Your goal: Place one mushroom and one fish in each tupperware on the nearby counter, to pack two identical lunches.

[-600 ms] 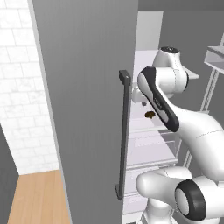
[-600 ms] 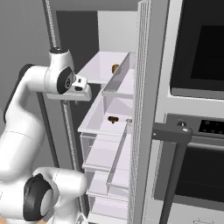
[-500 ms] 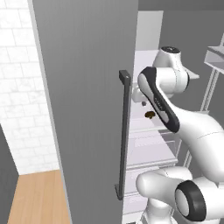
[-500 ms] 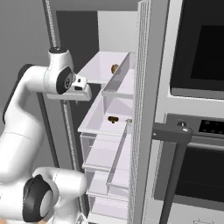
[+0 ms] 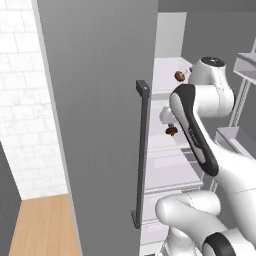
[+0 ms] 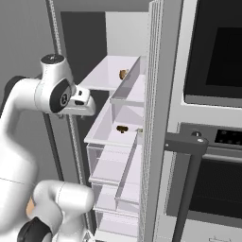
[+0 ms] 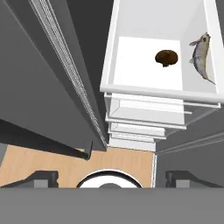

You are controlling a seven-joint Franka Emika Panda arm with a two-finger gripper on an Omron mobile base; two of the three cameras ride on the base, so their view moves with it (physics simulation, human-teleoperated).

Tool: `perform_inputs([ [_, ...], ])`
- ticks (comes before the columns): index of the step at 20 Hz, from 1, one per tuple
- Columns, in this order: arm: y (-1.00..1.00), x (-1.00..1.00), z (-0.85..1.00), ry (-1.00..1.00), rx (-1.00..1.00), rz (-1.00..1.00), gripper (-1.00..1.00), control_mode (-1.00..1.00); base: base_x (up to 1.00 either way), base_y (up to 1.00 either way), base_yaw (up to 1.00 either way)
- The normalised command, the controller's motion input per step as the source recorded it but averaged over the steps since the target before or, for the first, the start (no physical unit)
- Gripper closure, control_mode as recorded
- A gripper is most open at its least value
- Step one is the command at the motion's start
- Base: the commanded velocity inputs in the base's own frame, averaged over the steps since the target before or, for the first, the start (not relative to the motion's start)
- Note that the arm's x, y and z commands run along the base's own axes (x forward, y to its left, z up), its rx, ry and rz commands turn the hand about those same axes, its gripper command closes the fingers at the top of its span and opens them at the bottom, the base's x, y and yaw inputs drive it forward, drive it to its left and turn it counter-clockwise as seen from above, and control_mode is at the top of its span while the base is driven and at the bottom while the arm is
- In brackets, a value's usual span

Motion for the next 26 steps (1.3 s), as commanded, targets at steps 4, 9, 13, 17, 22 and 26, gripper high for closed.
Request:
perform_inputs([
  [4,-0.33,-0.19,0.57,-0.16,0.01,-0.06,-1.00,-1.00,0.00,0.00,0.00],
  [9,-0.23,0.01,0.49,-0.23,0.01,-0.13,-1.00,-1.00,0.00,0.00,0.00],
  [13,-0.18,0.28,0.34,-0.04,0.02,-0.10,-1.00,-1.00,0.00,0.00,0.00],
  [17,-0.18,0.54,0.15,-0.14,0.01,-0.11,-1.00,-1.00,0.00,0.00,0.00],
  [22,-0.10,0.41,0.16,-0.17,0.01,-0.11,-1.00,-1.00,0.00,0.00,0.00],
  [26,-0.21,0.51,0.32,0.01,0.01,-0.04,-1.00,-1.00,0.00,0.00,0.00],
])
